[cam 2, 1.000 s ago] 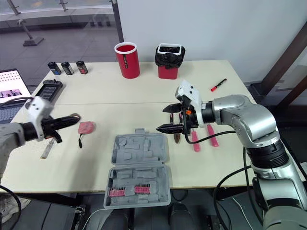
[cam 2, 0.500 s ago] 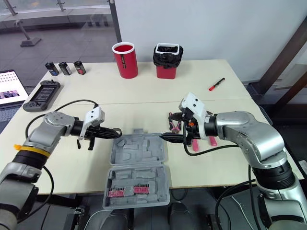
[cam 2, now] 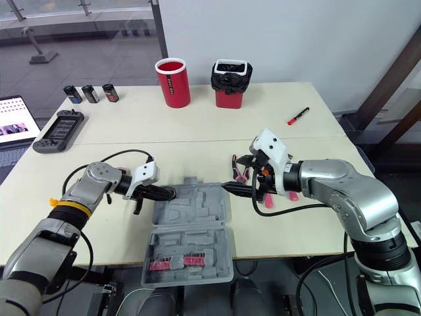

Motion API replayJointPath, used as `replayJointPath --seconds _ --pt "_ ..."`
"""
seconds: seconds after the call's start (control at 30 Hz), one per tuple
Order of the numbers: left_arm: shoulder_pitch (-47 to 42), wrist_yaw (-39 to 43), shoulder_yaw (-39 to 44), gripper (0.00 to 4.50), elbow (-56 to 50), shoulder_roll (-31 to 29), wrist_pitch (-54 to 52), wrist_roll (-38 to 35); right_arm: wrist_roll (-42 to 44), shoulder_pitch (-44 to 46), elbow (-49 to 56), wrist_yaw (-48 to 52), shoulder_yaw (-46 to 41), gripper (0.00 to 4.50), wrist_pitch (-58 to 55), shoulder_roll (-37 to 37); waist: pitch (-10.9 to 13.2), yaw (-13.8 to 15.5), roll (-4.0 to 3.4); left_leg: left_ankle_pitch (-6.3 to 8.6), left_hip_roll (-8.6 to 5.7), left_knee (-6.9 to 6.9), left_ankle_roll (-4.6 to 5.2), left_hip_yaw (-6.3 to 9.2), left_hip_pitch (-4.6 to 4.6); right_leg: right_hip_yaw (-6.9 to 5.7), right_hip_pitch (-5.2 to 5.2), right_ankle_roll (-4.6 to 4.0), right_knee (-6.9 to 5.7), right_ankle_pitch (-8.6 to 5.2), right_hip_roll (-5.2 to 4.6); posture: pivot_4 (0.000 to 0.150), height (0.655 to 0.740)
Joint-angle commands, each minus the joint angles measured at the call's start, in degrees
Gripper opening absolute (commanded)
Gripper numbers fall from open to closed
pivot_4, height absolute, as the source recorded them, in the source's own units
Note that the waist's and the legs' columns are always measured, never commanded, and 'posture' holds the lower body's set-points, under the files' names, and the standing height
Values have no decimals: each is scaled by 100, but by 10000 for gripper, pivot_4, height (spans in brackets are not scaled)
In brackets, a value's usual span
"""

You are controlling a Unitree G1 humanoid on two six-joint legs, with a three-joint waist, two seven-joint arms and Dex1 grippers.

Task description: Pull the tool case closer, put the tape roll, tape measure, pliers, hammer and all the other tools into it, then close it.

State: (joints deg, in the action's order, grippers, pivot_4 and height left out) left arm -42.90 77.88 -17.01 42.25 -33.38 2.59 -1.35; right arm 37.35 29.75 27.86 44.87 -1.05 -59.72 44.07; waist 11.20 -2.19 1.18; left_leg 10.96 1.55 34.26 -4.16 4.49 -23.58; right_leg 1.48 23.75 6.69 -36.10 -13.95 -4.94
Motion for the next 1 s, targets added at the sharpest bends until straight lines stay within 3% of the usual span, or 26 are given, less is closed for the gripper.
replayJointPath --seconds 0.03,0.43,0.53,0.67,0.83,1.0 --pt "-21 -96 63 560 88 -27 47 139 58 149 52 18 -132 45000 103 91 0 -1 0 0 0 0 0 0 0 0 0 0 0 0 0 1500 7400" --pt "206 -138 137 560 -155 -96 -80 156 -15 232 -124 140 11 45000 262 100 0 -15 0 0 0 0 0 2 1 0 -1 6 -1 3 1 1500 7400" --pt "93 -330 236 9323 -71 -64 -72 149 -25 265 -165 139 49 45000 286 88 0 -6 0 0 0 0 0 2 0 0 -1 6 -1 3 1 1500 7400" --pt "-11 22 383 27966 -339 -299 -412 -62 -13 292 -223 164 78 45000 320 72 0 -7 0 0 0 0 0 3 0 0 -1 7 -1 4 2 1500 7400" --pt "55 320 842 27966 -979 -562 -994 -589 -62 296 -336 202 180 45000 423 44 0 -11 0 0 1 0 0 5 0 0 0 6 -1 3 2 1500 7400" --pt "208 159 1128 27966 -962 -435 -1012 -814 -104 393 -431 211 239 45000 495 7 0 -1 0 0 1 1 0 5 0 0 -2 6 -1 3 2 1500 7400"
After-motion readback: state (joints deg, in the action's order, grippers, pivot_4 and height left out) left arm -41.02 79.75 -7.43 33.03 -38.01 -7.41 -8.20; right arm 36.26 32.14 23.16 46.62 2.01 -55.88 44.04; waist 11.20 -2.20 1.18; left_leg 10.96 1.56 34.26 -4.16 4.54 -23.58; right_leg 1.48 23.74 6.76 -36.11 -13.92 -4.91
